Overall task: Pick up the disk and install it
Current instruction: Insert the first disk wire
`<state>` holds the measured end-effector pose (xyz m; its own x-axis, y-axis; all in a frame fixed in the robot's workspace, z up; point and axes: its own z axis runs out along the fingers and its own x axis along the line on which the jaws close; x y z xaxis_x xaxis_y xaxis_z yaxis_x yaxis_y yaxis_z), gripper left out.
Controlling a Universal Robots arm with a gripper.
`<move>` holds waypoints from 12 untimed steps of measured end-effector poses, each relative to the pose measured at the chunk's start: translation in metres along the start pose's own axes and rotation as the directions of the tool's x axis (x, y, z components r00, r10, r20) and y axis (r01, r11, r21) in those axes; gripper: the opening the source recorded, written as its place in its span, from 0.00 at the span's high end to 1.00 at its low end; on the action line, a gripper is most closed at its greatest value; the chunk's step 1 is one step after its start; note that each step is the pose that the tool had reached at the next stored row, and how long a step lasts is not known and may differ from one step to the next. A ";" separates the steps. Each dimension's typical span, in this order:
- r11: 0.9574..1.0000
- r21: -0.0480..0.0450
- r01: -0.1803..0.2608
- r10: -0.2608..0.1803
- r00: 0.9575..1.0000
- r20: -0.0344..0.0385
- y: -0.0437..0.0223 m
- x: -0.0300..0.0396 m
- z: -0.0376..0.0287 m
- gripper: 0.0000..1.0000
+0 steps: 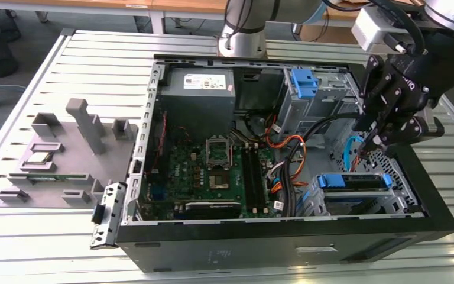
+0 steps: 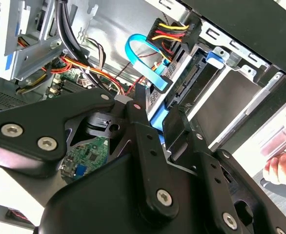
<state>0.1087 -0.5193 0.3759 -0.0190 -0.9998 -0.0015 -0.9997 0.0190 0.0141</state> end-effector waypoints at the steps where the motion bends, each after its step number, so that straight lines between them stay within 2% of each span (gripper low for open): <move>1: 1.000 0.000 0.000 0.000 1.000 0.000 0.0000 -0.0008 0.0001 0.59; 5: 1.000 0.000 0.000 0.000 1.000 0.000 -0.0001 -0.0022 0.0001 0.59; 12: 1.000 0.000 0.000 0.000 1.000 0.000 -0.0041 -0.0024 0.0005 0.59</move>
<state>0.1129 -0.5170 0.3754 -0.0191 -0.9998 -0.0017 -0.9997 0.0191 0.0141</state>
